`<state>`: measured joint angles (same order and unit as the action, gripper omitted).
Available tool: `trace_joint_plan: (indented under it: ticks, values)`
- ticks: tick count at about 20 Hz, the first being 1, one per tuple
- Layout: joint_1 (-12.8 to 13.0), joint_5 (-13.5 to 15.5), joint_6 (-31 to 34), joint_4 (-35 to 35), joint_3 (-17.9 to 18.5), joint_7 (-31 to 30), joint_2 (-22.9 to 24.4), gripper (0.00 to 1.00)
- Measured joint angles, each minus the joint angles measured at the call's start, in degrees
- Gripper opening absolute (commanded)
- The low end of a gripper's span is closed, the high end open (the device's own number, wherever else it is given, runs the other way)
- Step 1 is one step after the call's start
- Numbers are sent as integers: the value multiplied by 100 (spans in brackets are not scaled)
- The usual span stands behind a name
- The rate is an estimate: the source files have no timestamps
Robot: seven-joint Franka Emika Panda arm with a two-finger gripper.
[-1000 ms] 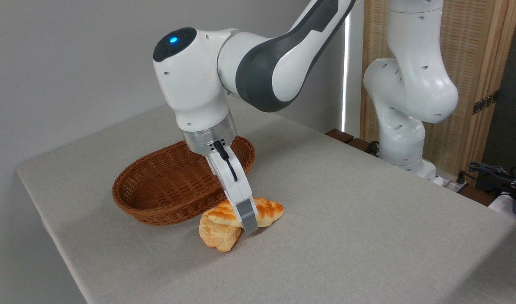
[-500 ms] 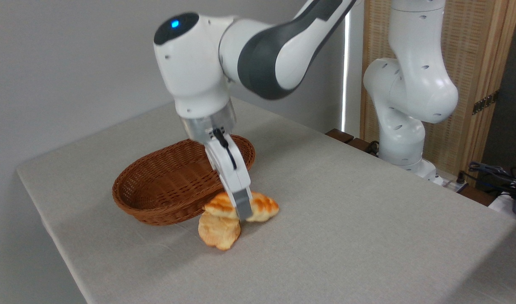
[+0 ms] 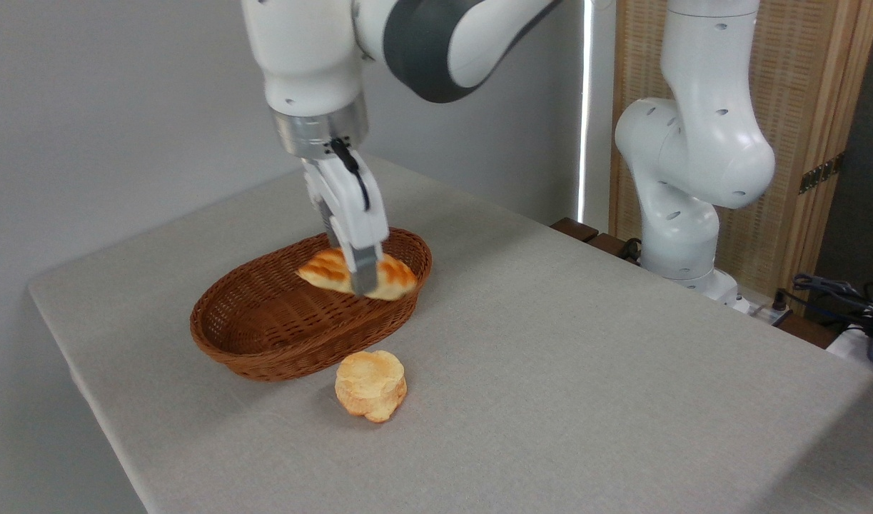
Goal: Put bread into the basket
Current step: 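Lower the twisted roll into the basket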
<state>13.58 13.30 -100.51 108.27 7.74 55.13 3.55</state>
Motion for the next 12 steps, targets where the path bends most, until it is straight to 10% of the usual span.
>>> trace_joint_plan:
  ticks: [2, 12]
  values:
    - [15, 186, -41, -25, -131, -121, -33, 100]
    - [32, 307, -411, -38, -463, -365, -420, 100]
